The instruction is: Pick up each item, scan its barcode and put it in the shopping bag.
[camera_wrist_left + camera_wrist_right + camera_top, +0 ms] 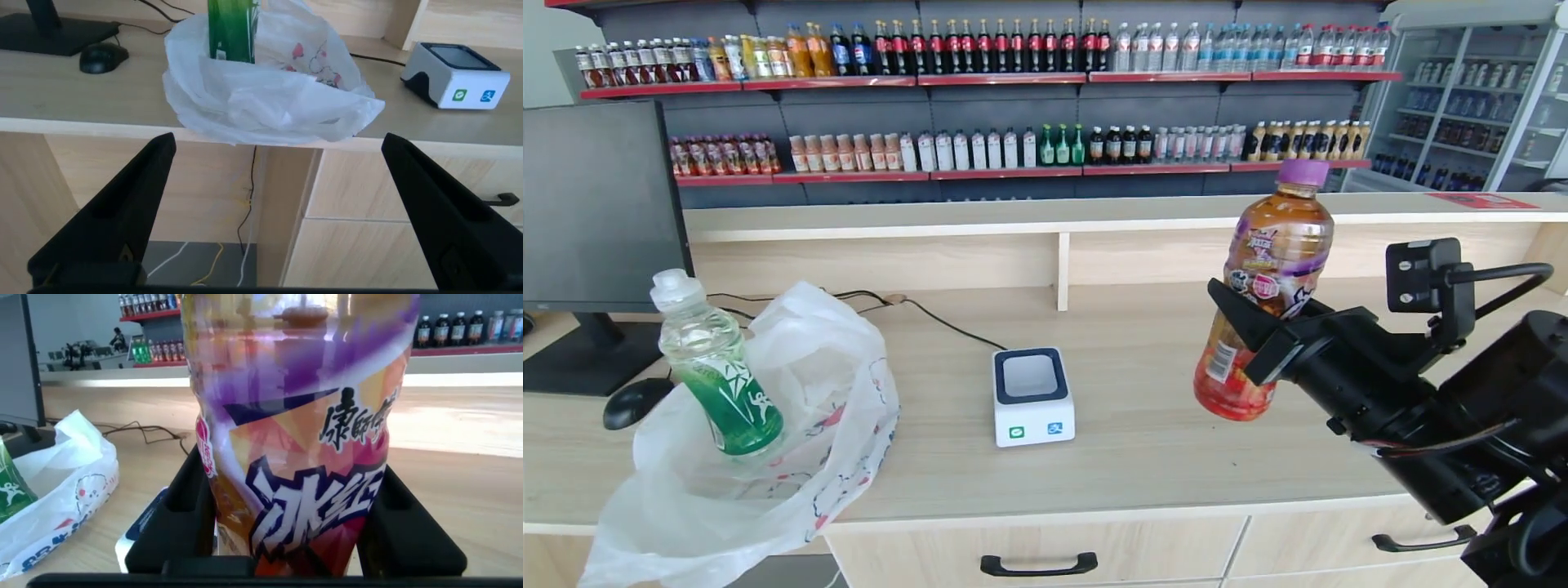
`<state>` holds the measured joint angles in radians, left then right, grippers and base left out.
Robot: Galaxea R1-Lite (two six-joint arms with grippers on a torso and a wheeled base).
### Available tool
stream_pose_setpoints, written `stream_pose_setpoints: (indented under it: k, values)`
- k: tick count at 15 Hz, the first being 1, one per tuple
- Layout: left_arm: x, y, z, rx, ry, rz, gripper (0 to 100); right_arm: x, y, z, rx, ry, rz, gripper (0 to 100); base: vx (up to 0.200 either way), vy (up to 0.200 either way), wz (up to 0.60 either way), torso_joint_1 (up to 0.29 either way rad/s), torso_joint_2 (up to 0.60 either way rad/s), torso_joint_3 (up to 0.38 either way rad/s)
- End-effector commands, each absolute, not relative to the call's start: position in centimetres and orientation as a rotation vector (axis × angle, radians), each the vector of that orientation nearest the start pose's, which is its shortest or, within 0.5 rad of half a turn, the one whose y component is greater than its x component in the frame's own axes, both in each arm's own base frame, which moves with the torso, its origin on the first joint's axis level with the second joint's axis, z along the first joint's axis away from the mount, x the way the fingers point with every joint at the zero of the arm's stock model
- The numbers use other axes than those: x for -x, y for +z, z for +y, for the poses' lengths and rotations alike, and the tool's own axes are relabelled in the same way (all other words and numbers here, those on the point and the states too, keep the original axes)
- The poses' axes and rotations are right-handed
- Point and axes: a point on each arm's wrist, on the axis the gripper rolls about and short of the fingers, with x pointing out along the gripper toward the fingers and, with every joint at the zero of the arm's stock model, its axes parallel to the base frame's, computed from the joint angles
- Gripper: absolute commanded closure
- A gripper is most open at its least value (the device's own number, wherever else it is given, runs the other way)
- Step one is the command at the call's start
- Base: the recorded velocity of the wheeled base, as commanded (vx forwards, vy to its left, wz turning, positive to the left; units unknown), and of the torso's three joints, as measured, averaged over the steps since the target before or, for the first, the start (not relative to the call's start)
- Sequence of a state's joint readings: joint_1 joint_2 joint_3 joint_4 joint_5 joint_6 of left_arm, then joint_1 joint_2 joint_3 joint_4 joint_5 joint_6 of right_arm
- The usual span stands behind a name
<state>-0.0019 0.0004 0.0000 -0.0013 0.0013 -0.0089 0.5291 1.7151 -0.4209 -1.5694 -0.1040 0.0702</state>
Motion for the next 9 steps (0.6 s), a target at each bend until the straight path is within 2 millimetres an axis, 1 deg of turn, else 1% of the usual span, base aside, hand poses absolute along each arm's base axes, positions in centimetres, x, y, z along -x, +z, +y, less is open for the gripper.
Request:
stream_pose_setpoints:
  k: [1, 9]
  values:
    - [2.28, 7.56, 0.01, 0.009, 0.0, -0.002, 0, -22.64, 17.56, 12.97, -0.153, 0.431, -0.242, 100, 0.0, 0.2, 0.0, 0.007, 0.0, 0.002]
    - [2.28, 7.56, 0.01, 0.009, 0.0, -0.002, 0, -22.6, 17.57, 12.95, -0.153, 0.431, -0.242, 100, 0.0, 0.2, 0.0, 0.002, 0.0, 0.002]
